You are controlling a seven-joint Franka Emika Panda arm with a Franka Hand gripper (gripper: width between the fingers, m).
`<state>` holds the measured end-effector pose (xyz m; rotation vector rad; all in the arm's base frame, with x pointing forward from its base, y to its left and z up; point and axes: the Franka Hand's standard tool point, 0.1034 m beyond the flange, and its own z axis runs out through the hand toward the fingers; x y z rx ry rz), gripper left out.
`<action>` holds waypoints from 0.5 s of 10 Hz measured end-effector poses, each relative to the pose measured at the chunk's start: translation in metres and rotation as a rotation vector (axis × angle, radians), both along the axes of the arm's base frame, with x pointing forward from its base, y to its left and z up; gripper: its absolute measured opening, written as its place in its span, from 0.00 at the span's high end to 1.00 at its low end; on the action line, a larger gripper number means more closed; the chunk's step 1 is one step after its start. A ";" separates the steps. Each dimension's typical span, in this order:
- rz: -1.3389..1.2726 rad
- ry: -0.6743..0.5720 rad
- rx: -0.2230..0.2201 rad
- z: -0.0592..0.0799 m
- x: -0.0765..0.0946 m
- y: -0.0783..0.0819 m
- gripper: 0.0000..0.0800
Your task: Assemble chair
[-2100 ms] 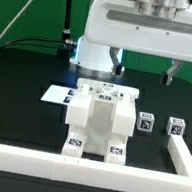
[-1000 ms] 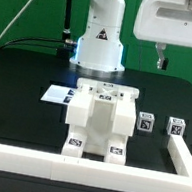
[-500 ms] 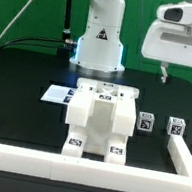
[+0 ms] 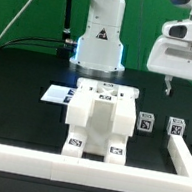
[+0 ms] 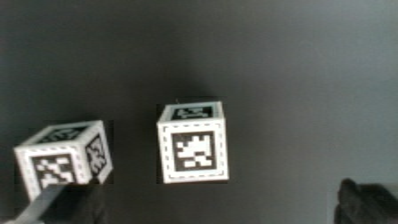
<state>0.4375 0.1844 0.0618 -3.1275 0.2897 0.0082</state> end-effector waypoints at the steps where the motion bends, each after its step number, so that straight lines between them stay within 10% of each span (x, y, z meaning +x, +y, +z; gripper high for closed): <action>1: 0.003 0.006 -0.007 -0.011 0.000 0.000 0.19; 5: 0.006 -0.009 -0.016 -0.039 0.009 0.004 0.19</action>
Offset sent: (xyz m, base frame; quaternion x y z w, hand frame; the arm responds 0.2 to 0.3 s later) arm 0.0178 0.0083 -0.0216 -0.0110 0.0163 0.0192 0.9996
